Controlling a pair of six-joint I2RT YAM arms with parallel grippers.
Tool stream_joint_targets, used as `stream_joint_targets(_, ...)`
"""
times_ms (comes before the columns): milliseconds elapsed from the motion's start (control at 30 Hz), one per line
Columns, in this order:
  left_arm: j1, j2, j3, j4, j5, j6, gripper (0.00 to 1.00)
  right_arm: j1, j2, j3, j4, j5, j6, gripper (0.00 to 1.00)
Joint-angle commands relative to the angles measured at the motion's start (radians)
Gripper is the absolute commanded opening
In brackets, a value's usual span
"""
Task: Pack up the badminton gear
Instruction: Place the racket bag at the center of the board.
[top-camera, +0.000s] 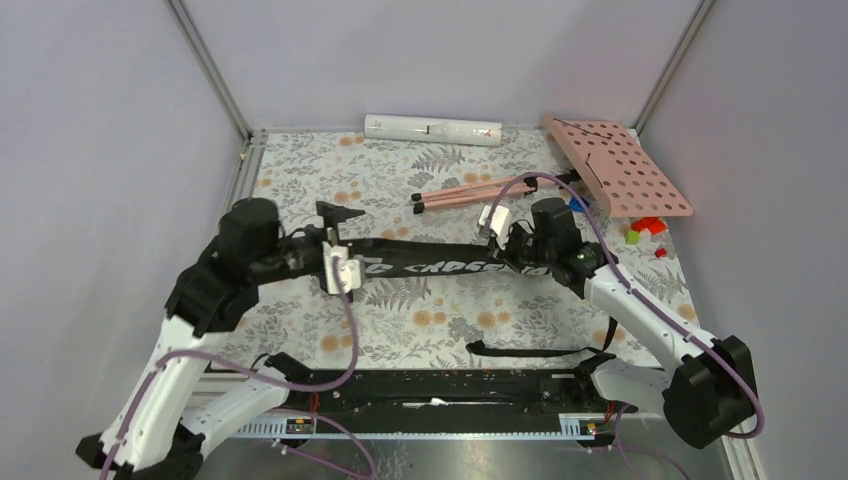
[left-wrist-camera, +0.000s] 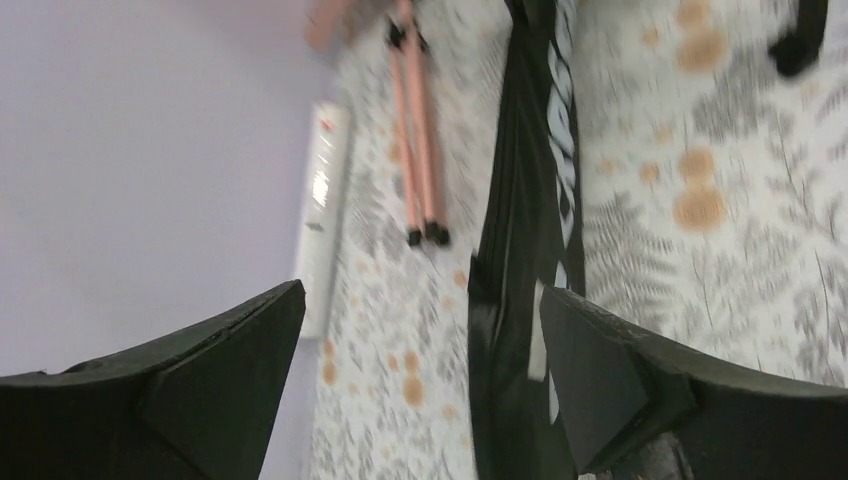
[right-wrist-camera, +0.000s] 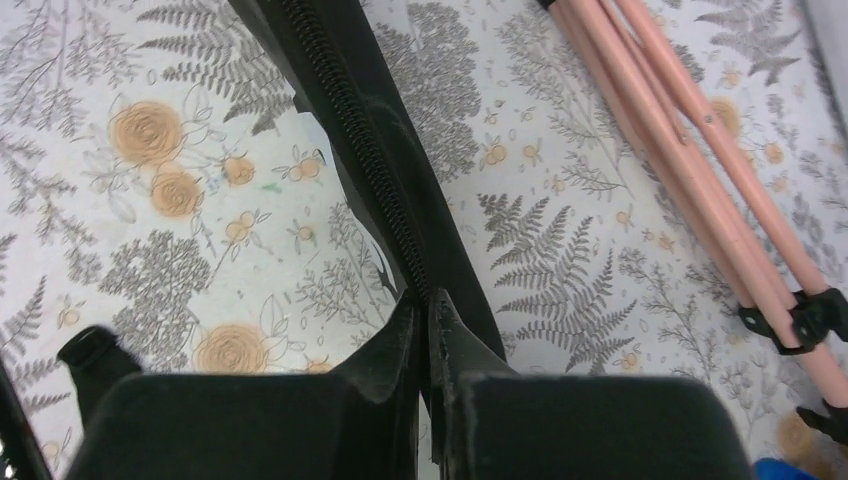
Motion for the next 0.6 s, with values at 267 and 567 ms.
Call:
stream_joint_targets(267, -0.003, -0.287, -0.446, 1.179, -0.299, -1.476, 0.99, 0.378, 0.06, -0.127, 0.366, -0.011, -0.017, 0.02)
stream_joint_targets(567, -0.003, -0.225, -0.436, 0.719, -0.769, -1.75, 0.99, 0.397, 0.079, -0.12, 0.503, 0.059, 0.238, 1.0)
